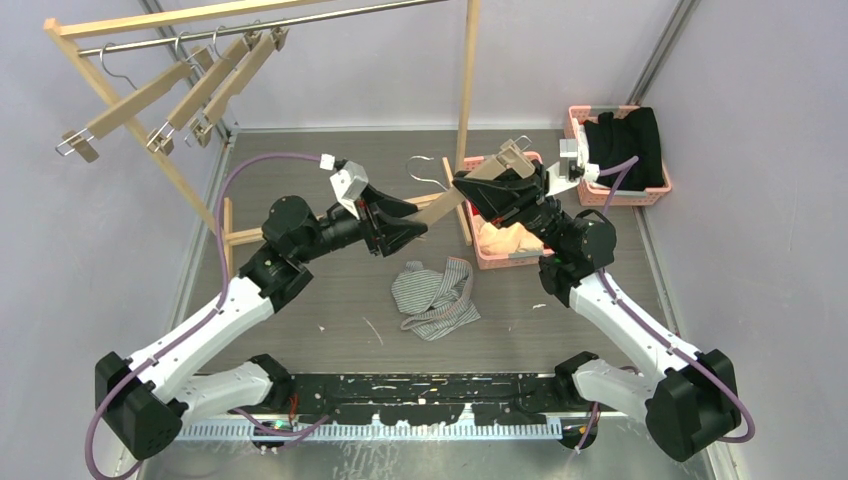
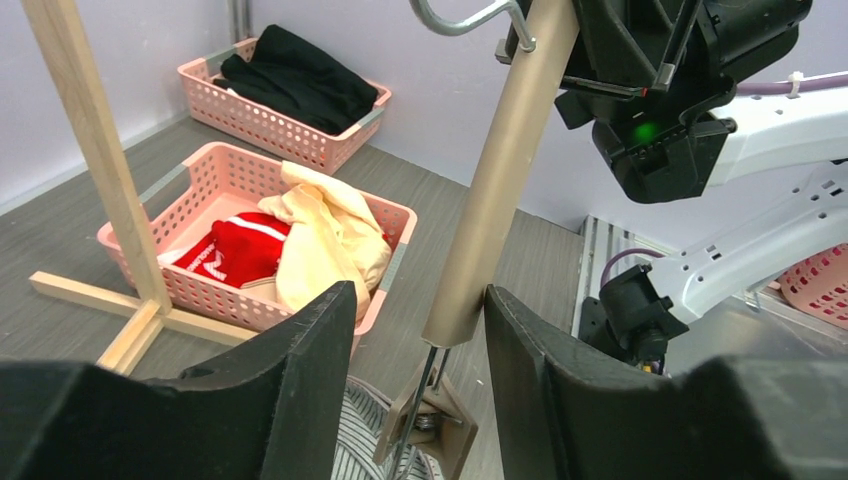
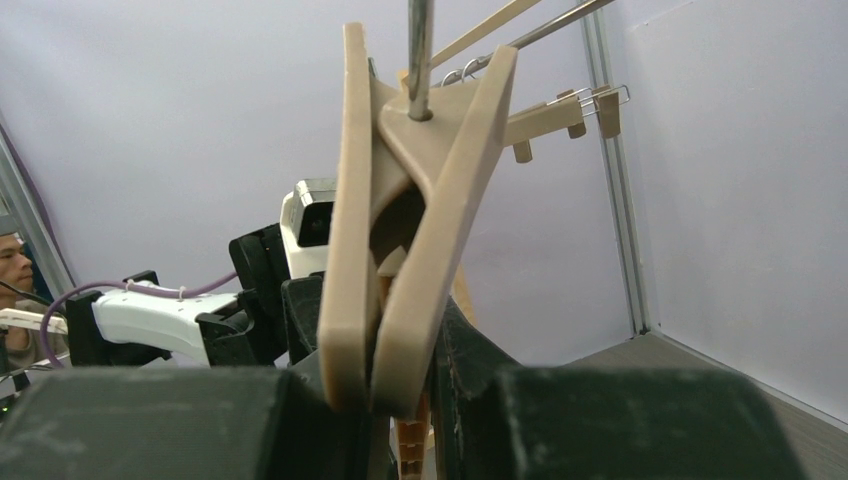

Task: Remove the underwear clipped to the hanger

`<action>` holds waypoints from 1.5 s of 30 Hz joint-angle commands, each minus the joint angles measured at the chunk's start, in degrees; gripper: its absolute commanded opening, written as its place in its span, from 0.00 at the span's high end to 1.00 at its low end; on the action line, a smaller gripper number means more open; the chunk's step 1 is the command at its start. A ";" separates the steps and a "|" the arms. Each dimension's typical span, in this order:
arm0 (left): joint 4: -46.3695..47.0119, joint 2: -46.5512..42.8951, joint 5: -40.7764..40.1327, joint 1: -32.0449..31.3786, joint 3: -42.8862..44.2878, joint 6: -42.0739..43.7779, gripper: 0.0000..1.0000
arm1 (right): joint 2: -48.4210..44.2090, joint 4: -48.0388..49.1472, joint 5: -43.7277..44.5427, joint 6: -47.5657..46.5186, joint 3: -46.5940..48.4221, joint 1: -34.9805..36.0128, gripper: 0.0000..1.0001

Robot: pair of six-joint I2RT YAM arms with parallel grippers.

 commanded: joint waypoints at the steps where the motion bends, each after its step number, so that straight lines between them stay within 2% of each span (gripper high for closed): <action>1: 5.07 1.09 2.74 0.06 3.14 -1.67 0.52 | -1.58 2.42 0.06 -0.46 2.10 0.90 0.99; 4: 6.16 2.16 4.32 0.03 3.34 -3.00 0.55 | -1.48 2.60 0.33 -0.53 2.03 1.11 0.99; 6: 7.70 2.65 5.05 0.07 2.86 -3.88 0.65 | -1.52 2.82 0.46 -0.64 2.05 1.30 0.99; 7: 8.45 2.91 5.54 0.07 2.71 -4.50 0.72 | -1.46 2.82 0.51 -0.71 2.04 1.40 0.99; 9: 9.88 3.61 6.30 0.07 2.43 -6.07 0.93 | -1.36 2.96 0.73 -0.77 2.03 1.48 0.99; 10: 10.48 3.88 6.16 0.01 2.32 -7.22 0.99 | -1.27 3.04 0.82 -0.77 1.99 1.56 0.99; 16: 11.14 2.71 4.84 0.04 2.08 -9.82 1.00 | -1.50 1.87 1.46 -1.66 1.50 1.75 0.99; 17: 10.22 1.83 4.44 0.08 2.38 -9.20 1.00 | -1.78 0.43 1.90 -2.64 1.50 1.75 0.96; 18: 8.50 0.99 3.76 0.07 3.16 -8.38 1.00 | -2.12 -1.14 2.35 -3.41 1.50 1.75 0.83; 20: 1.08 -0.63 2.16 0.04 5.82 -6.33 1.00 | -2.53 -3.18 2.62 -4.76 1.40 1.75 0.38; 23: -8.23 -2.50 0.19 0.02 10.05 -3.67 1.00 | -2.84 -5.61 2.83 -6.37 0.90 1.85 0.03; 24: -12.19 -3.13 -1.34 0.05 11.57 -2.72 1.00 | -3.05 -6.99 2.80 -7.02 0.97 1.84 0.00; 29: -28.71 -7.29 -11.16 0.07 17.31 4.87 1.00 | -4.88 -13.52 3.47 -11.59 -0.27 2.35 0.00; 32: -41.12 -7.94 -20.33 0.07 22.52 8.71 1.00 | -7.62 -25.67 7.42 -20.64 0.14 5.00 0.00; 34: -48.87 -7.22 -26.98 0.03 26.32 10.75 1.00 | -9.21 -36.98 13.84 -28.47 0.69 9.69 0.00; 38: -60.46 -4.58 -38.96 0.02 31.83 13.86 1.00 | -8.75 -53.21 35.45 -37.91 0.15 23.62 0.00; 42: -67.96 -0.20 -44.90 0.04 36.87 15.61 1.00 | -1.64 -61.45 54.05 -36.33 -1.57 35.46 0.00; 45: -69.47 2.19 -45.19 0.01 39.79 16.24 1.00 | 7.17 -64.57 61.68 -32.88 -2.08 41.28 0.00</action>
